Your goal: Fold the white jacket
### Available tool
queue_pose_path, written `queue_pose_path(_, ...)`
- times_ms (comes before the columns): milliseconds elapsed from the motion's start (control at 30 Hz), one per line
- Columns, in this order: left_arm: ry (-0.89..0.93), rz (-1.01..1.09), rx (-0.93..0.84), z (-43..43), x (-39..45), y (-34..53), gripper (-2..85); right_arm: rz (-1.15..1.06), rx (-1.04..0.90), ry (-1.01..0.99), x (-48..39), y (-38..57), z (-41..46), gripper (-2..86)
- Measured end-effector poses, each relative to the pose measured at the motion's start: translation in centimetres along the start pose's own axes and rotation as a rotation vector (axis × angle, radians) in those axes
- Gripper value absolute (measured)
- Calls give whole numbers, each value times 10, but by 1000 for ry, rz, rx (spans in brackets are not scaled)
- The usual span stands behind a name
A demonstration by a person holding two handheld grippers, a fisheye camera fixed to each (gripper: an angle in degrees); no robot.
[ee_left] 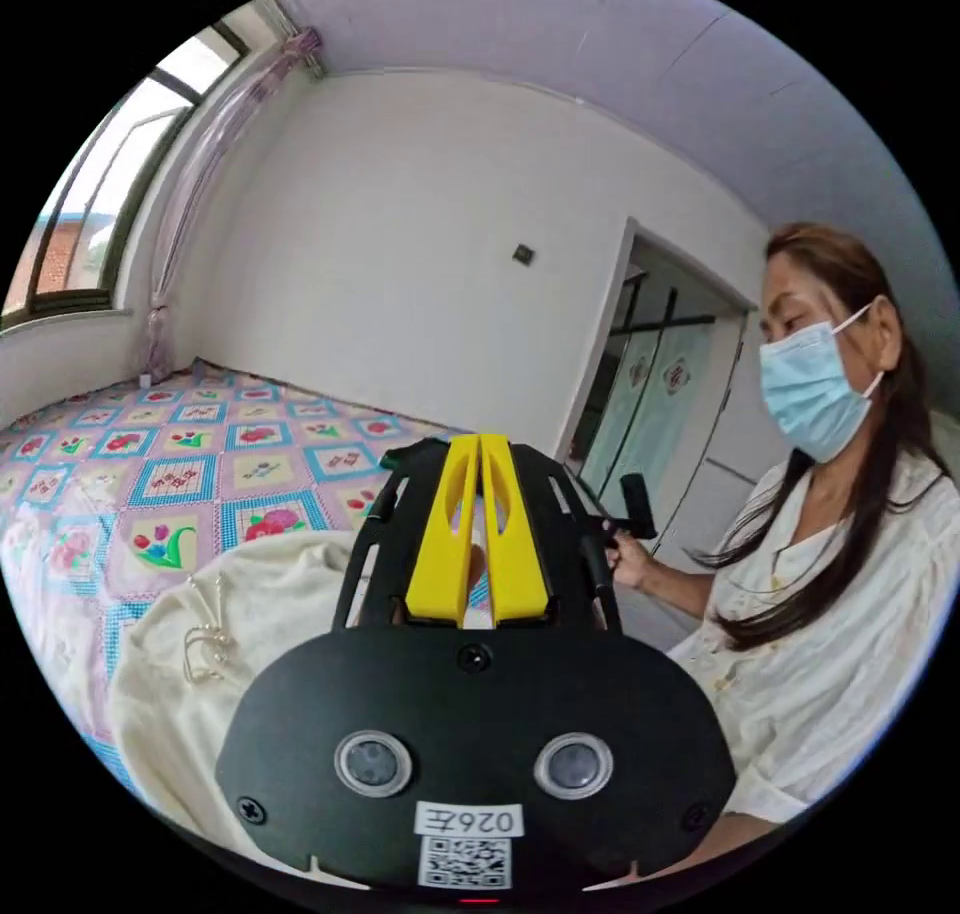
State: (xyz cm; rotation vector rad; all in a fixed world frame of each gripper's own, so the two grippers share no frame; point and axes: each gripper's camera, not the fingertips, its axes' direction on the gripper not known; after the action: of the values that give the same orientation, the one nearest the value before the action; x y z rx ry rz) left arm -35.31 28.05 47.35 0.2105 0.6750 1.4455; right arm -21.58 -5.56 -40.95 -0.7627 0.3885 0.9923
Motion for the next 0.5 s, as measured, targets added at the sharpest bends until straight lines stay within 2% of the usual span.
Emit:
queue_pose_path(67, 8, 68, -155, 84, 4, -21, 110, 13, -114, 187, 24, 10, 6, 54)
queue_pose_path(133, 62, 164, -339, 192, 18, -40, 151, 45, -193, 258, 47, 17, 16, 75)
queue_pose_path(233, 85, 345, -556, 309, 57, -48, 168, 70, -297, 302, 84, 25, 36, 88)
queue_pose_path(333, 72, 575, -741, 396, 109, -41, 182, 82, -330, 326, 115, 27, 48, 89)
queue_pose_path(500, 15, 859, -910, 469, 165, -20, 188, 119, -336, 294, 156, 24, 53, 91)
